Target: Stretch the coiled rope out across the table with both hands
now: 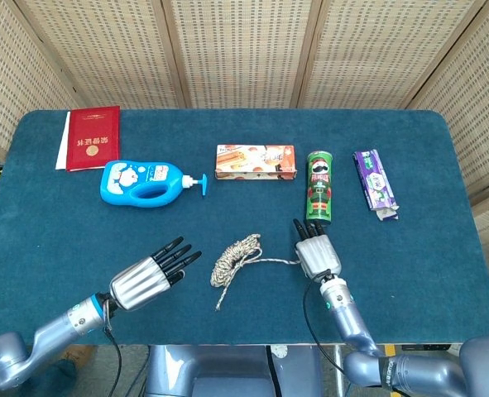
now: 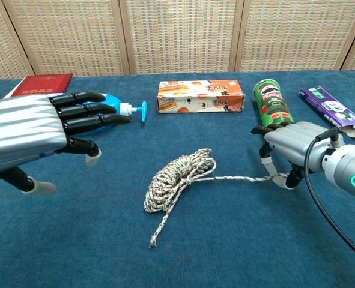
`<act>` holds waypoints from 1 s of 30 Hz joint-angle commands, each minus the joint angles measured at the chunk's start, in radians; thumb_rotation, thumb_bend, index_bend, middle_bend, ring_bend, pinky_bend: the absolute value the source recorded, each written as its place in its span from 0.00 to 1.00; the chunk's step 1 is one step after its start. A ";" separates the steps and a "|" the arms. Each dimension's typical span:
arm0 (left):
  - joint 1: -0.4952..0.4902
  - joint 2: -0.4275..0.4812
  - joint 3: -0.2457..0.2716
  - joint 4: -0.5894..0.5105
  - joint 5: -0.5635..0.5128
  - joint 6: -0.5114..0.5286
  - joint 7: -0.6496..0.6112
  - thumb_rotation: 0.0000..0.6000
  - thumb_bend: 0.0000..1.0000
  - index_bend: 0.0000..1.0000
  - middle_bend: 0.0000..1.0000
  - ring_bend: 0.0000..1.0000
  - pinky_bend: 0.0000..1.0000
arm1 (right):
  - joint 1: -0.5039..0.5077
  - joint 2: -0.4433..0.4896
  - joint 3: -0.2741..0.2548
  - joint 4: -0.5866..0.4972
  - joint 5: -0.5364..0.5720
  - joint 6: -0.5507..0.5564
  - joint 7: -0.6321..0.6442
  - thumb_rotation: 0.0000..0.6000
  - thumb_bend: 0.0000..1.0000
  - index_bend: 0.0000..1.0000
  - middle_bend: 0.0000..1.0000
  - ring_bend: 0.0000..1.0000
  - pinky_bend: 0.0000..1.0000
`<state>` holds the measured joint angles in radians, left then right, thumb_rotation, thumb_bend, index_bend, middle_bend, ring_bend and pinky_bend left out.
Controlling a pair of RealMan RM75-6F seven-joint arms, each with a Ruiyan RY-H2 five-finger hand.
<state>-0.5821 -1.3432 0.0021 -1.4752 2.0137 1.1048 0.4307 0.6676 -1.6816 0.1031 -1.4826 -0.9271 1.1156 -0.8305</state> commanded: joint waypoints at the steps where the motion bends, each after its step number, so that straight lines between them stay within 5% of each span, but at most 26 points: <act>1: -0.054 -0.057 0.019 0.068 0.040 -0.025 -0.028 1.00 0.11 0.44 0.00 0.00 0.00 | 0.001 0.002 0.001 -0.004 0.002 0.002 -0.003 1.00 0.43 0.66 0.00 0.00 0.00; 13: -0.173 -0.209 0.036 0.142 0.037 -0.118 -0.079 1.00 0.19 0.51 0.00 0.00 0.00 | 0.007 -0.002 0.001 0.002 0.020 -0.010 -0.010 1.00 0.43 0.66 0.00 0.00 0.00; 30: -0.236 -0.289 0.052 0.151 -0.050 -0.226 -0.041 1.00 0.32 0.51 0.00 0.00 0.00 | 0.023 0.000 0.013 0.003 0.047 -0.015 -0.020 1.00 0.43 0.66 0.00 0.00 0.00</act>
<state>-0.8159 -1.6294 0.0527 -1.3250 1.9674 0.8813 0.3874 0.6903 -1.6819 0.1157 -1.4792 -0.8803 1.1004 -0.8506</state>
